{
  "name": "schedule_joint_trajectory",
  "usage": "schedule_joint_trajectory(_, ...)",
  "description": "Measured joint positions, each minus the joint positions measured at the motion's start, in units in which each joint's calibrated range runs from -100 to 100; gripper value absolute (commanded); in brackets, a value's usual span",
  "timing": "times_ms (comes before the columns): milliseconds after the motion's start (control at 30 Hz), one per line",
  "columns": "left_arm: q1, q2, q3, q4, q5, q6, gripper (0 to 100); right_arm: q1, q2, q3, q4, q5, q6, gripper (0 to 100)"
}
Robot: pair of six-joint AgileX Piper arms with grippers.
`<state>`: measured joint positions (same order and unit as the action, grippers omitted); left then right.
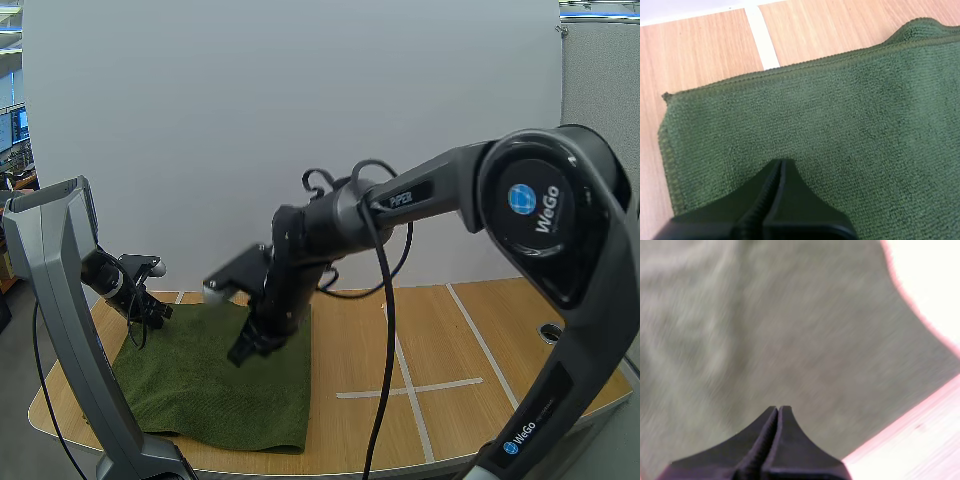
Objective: Fold the towel
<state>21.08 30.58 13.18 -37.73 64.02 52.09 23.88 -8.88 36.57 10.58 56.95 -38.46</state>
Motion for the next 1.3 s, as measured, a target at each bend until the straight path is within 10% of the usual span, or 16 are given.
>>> schedule_joint_trajectory(1300, 0.0, 0.0, 0.0, 0.0, 0.0, -0.4, 0, -8.5, 28.8, -21.9, -1.0, -13.9, -0.6, 0)
